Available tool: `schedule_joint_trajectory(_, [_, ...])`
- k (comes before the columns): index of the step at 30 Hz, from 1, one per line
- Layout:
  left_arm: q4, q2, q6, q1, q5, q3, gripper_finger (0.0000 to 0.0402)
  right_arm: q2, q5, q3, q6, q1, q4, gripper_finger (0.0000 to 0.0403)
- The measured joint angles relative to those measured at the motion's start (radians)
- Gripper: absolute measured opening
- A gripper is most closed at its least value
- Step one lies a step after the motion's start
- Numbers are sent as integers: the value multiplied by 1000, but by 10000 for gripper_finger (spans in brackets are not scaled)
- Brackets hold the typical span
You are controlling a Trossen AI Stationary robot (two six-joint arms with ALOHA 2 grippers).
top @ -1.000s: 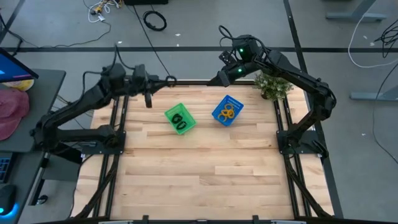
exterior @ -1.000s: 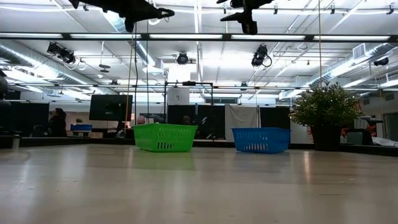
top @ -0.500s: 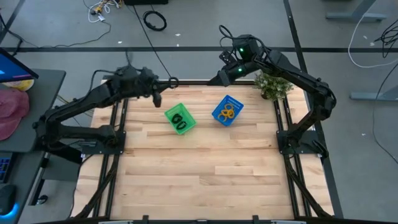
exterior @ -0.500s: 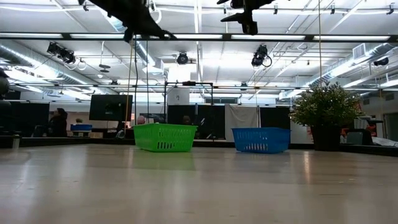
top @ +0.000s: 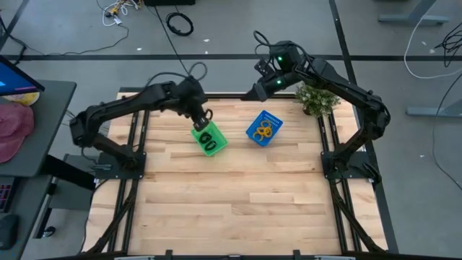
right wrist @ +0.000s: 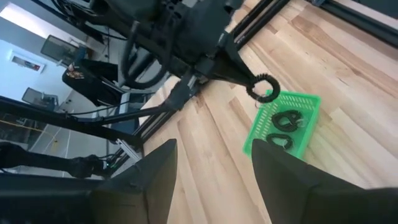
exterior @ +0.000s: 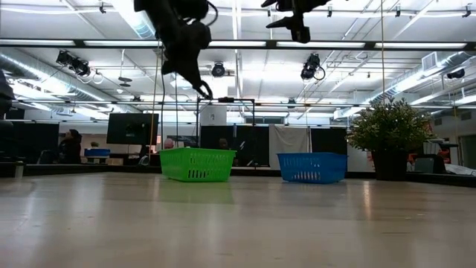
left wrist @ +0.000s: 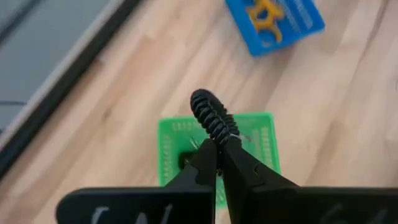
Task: Sort spring keychains
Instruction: Put the black spring keychain into the green bin
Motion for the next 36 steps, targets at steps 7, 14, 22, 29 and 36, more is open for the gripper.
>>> schedule_joint_trajectory(7, [-135, 119, -104, 6, 17, 48, 8, 0, 0, 0, -7, 0, -16, 208])
schedule_joint_trajectory(14, [-136, 216, -100, -16, 76, 46, 8, 0, 0, 0, -11, 0, -16, 208])
schedule_joint_trajectory(22, [-128, 329, -67, -71, 82, 45, 7, 0, 1, 0, -11, 0, -16, 208])
schedule_joint_trajectory(29, [-69, 408, -52, -94, 80, 45, 7, 0, 3, 0, -11, 0, -16, 208])
schedule_joint_trajectory(36, [-55, 469, -41, -96, 81, 45, 7, 0, 2, 0, -11, 0, -16, 208])
